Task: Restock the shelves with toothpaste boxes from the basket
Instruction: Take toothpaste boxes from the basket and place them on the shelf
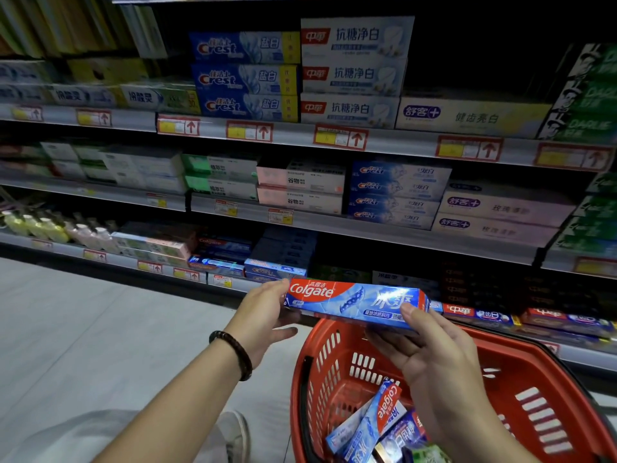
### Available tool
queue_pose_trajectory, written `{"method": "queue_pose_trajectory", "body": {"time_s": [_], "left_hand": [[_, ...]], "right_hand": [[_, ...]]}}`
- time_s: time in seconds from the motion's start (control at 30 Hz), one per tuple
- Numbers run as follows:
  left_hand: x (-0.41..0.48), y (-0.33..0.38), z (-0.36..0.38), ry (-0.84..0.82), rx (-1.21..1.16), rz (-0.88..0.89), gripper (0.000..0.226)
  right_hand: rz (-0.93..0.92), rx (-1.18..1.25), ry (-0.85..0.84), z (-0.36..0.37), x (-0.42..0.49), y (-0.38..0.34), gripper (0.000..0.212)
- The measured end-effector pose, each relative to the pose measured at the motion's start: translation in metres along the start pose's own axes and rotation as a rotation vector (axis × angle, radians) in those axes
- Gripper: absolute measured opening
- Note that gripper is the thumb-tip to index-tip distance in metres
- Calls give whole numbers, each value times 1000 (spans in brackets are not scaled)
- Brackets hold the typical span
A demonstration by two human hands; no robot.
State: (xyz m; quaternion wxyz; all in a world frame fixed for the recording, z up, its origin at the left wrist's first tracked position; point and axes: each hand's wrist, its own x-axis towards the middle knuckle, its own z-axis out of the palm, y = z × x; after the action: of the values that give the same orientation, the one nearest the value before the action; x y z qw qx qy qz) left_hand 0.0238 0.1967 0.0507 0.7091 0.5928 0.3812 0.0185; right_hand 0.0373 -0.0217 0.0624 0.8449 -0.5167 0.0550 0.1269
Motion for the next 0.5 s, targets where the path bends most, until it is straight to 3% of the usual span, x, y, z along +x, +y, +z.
{"method": "queue_pose_trajectory", "body": {"time_s": [0.2, 0.5], "left_hand": [[-10, -4, -4, -70, -176, -51, 17], [-20, -4, -29, -96, -256, -6, 23]], "right_hand": [[9, -17, -39, -4, -3, 3, 42], [-5, -175, -56, -8, -13, 9, 33]]}}
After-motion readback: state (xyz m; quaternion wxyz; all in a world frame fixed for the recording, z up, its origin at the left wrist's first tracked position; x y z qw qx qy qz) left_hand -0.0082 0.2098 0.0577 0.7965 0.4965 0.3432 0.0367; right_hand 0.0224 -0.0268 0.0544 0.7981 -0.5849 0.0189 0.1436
